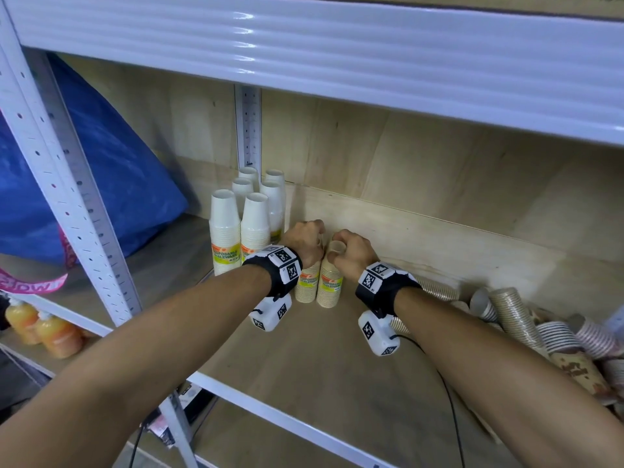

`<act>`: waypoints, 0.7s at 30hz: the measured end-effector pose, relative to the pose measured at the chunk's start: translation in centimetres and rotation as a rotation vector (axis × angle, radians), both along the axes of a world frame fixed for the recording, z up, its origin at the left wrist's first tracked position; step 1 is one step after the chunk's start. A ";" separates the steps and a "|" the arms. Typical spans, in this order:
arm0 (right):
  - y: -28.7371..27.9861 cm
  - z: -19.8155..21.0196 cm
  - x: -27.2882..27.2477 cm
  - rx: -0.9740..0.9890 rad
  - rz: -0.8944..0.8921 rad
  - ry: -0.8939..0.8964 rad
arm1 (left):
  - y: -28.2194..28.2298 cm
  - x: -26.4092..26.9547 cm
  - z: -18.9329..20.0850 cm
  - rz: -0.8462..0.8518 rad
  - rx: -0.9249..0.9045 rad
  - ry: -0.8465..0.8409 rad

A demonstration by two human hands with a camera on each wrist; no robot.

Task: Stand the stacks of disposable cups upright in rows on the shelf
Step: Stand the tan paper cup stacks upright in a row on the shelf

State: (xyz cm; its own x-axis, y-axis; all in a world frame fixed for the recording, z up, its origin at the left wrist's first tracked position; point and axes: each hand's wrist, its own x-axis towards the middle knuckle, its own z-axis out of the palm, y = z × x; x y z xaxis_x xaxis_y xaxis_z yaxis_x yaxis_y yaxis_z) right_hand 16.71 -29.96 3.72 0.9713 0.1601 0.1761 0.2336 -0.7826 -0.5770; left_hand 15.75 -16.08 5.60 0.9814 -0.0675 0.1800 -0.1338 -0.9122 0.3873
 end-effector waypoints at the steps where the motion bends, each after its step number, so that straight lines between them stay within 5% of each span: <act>1: 0.0 0.0 0.0 0.006 -0.001 -0.001 | -0.1 0.0 0.0 0.005 0.011 -0.004; 21: -3.5 2.0 -0.9 -0.020 -0.049 0.053 | -1.4 -0.2 3.6 -0.011 0.036 -0.083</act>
